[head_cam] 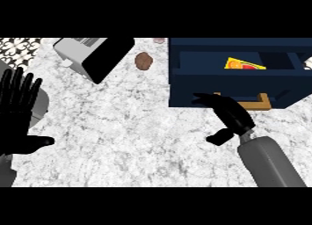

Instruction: Pick up the cup, place it into the drawer and close the drawer

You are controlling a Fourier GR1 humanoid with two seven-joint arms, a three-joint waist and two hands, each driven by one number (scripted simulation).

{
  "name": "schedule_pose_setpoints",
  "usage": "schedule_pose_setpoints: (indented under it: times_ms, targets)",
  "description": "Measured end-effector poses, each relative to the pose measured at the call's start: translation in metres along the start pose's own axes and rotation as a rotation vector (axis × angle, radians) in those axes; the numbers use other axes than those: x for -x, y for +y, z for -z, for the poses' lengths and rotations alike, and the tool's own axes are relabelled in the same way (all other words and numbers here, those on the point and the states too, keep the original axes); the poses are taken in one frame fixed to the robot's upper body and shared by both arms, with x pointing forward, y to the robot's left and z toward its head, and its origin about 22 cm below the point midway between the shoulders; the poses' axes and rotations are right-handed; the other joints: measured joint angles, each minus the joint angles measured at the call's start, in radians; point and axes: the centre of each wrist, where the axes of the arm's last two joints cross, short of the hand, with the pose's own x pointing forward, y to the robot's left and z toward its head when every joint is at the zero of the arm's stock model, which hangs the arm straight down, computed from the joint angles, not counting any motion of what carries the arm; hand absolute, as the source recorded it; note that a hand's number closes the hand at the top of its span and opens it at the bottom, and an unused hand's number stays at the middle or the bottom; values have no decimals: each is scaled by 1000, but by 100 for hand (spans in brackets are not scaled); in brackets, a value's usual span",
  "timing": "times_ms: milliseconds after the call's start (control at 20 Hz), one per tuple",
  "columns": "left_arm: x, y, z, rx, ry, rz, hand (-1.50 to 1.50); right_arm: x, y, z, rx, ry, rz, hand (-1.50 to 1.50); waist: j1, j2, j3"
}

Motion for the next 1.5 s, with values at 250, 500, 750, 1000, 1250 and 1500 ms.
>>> schedule_pose_setpoints:
  times_ms: [250, 500, 750, 1000, 1250, 1500]
  targets:
    - [-1, 12, -13, 5, -5, -7, -150, 21, -1, 25, 2, -11, 22, -150, 8, -1, 0]
    - [-3, 16, -8, 14, -7, -13, -150, 39, -16, 49, -12, -13, 67, -150, 20, 2, 0]
    - [-1, 16, -7, 26, -3, -32, -150, 56, -38, 58, -25, -44, 98, -150, 29, -1, -2]
    - [1, 13, -6, 48, -6, -37, -150, 67, -58, 60, -44, -56, 132, -150, 46, 2, 1]
    - [3, 13, 0, 55, -5, -27, -150, 72, -66, 60, -67, -66, 167, -150, 55, 6, 0]
    - [4, 11, 3, 62, -10, -22, -150, 79, -65, 55, -74, -78, 208, -150, 64, 8, 2]
